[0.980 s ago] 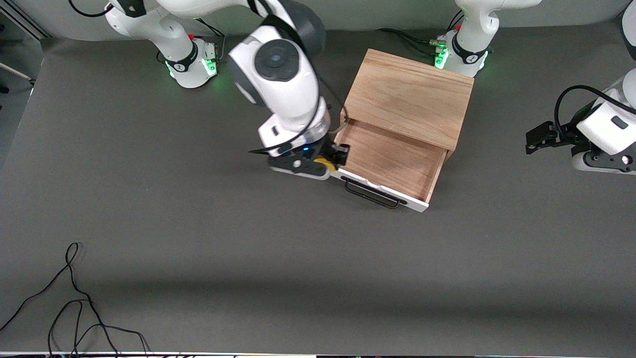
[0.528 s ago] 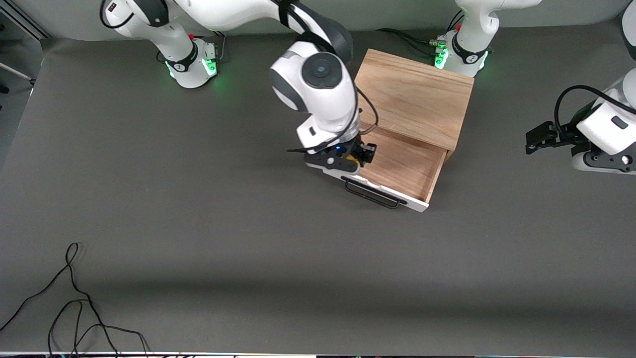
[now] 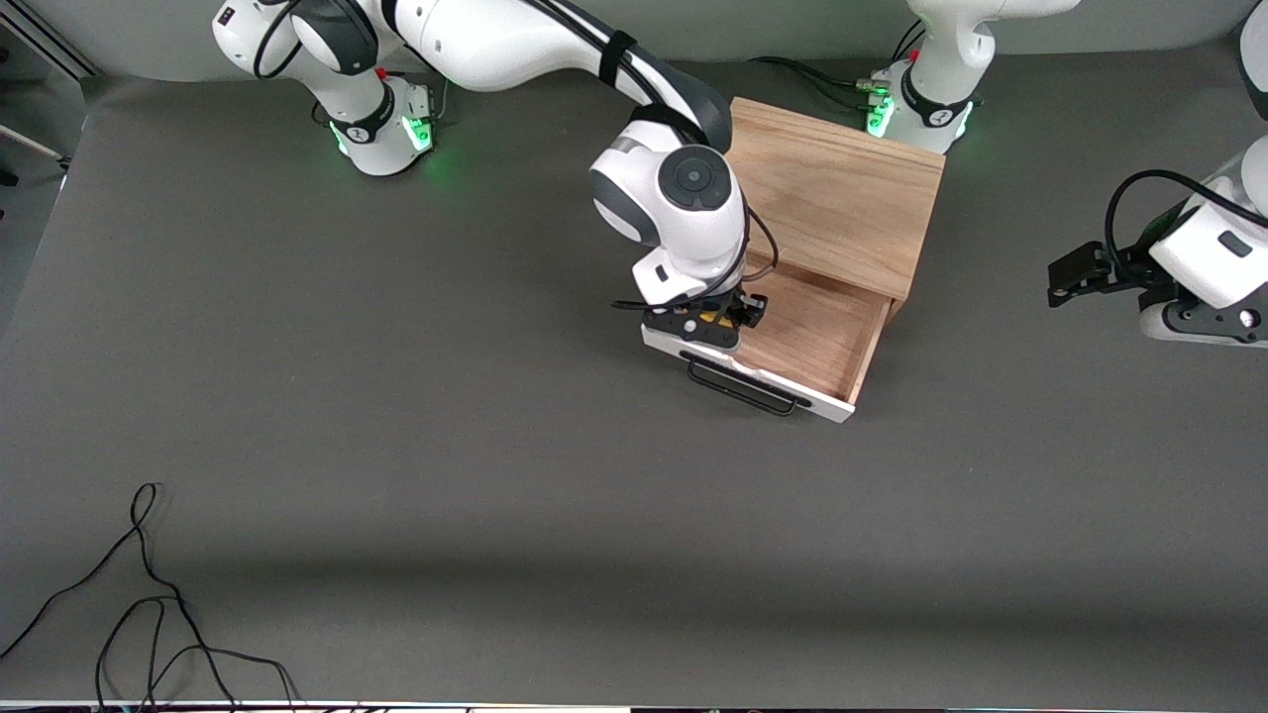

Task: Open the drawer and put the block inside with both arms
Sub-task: 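Lower the cube into the drawer and open the right gripper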

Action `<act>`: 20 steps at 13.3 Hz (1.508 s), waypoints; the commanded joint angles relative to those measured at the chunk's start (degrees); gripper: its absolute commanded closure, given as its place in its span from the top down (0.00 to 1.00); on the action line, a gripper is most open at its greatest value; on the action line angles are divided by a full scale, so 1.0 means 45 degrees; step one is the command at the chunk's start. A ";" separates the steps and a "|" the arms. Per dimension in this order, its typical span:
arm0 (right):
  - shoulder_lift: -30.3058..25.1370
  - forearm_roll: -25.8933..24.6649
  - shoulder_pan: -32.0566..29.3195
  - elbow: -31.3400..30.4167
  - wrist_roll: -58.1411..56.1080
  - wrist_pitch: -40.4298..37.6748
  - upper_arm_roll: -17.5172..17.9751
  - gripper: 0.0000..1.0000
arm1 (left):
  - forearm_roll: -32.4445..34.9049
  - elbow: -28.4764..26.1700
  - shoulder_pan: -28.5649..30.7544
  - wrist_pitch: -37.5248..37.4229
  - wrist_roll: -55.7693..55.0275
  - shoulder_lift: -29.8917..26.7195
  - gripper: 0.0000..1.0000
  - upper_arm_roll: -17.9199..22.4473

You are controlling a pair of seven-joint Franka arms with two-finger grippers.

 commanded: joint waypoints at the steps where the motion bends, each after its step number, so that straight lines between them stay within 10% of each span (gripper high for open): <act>1: 0.0551 0.0014 0.0157 0.0534 0.0379 0.0186 -0.0048 0.29 | 0.0132 -0.0178 0.0039 0.0073 0.0228 -0.0178 1.00 -0.0043; 5: 0.0591 -0.0025 0.0274 0.0475 0.0495 0.0226 -0.0048 0.61 | 0.0132 -0.0178 0.0039 0.0073 0.0228 -0.0159 1.00 -0.0043; 8: 0.0611 -0.0025 0.0333 0.0436 0.0496 0.0245 -0.0048 0.63 | 0.0132 -0.0178 0.0019 0.0073 0.0228 -0.0158 1.00 -0.0043; 11: 0.0611 -0.0025 0.0352 0.0436 0.0515 0.0245 -0.0048 1.00 | 0.0132 -0.0178 0.0019 0.0073 0.0228 -0.0178 1.00 -0.0043; 20: -0.1397 -0.0045 -0.0114 0.0592 0.0204 -0.1606 -0.0360 1.00 | 0.0132 -0.0178 0.0019 0.0054 0.0228 -0.0158 1.00 -0.0043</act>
